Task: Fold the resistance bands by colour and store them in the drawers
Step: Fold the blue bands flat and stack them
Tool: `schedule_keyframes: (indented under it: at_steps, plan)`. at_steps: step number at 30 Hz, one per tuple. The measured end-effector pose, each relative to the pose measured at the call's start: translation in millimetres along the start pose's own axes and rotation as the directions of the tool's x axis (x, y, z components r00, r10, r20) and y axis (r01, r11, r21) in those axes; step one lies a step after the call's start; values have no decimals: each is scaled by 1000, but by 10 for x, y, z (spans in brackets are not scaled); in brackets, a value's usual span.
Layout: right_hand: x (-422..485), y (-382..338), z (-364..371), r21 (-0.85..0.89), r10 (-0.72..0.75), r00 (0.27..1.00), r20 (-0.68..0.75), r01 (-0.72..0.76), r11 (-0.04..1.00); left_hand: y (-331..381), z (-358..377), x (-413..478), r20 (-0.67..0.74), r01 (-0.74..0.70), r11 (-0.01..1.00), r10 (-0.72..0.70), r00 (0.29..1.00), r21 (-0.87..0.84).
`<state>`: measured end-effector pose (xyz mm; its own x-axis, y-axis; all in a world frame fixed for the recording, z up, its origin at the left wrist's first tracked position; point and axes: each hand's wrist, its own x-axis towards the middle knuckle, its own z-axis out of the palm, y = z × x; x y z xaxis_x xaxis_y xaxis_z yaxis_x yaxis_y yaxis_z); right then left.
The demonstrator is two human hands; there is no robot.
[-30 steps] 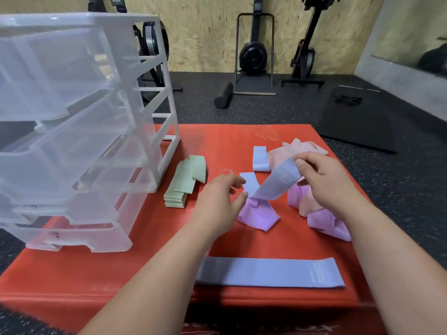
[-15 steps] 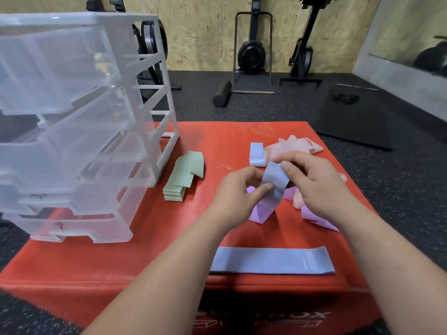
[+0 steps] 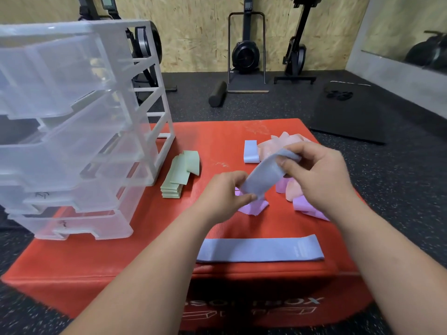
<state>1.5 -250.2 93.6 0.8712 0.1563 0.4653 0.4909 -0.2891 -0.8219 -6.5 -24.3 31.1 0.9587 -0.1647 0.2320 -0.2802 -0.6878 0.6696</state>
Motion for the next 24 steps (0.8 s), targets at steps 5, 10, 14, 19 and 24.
schedule_keyframes:
  at_steps: [5,10,14,19,24]
  plan:
    - [-81,-88,-257,171,119,965,-233,-80,982,-9,-112,-156,-22,12,992,-10,1000,123]
    - [-176,259,-558,177,377,885,-272,-339,924,-73,-303,-334,-49,102,988,-97,994,119]
    - [-281,425,-676,206,528,829,-183,-493,845,-128,-452,-490,-63,184,983,-184,981,-8]
    - [-426,482,-734,108,599,795,-99,-590,800,-75,-529,-720,-40,282,936,-296,954,-211]
    - [-595,439,-734,19,638,770,-6,-637,770,-167,-553,-899,-25,394,901,-405,914,-181]
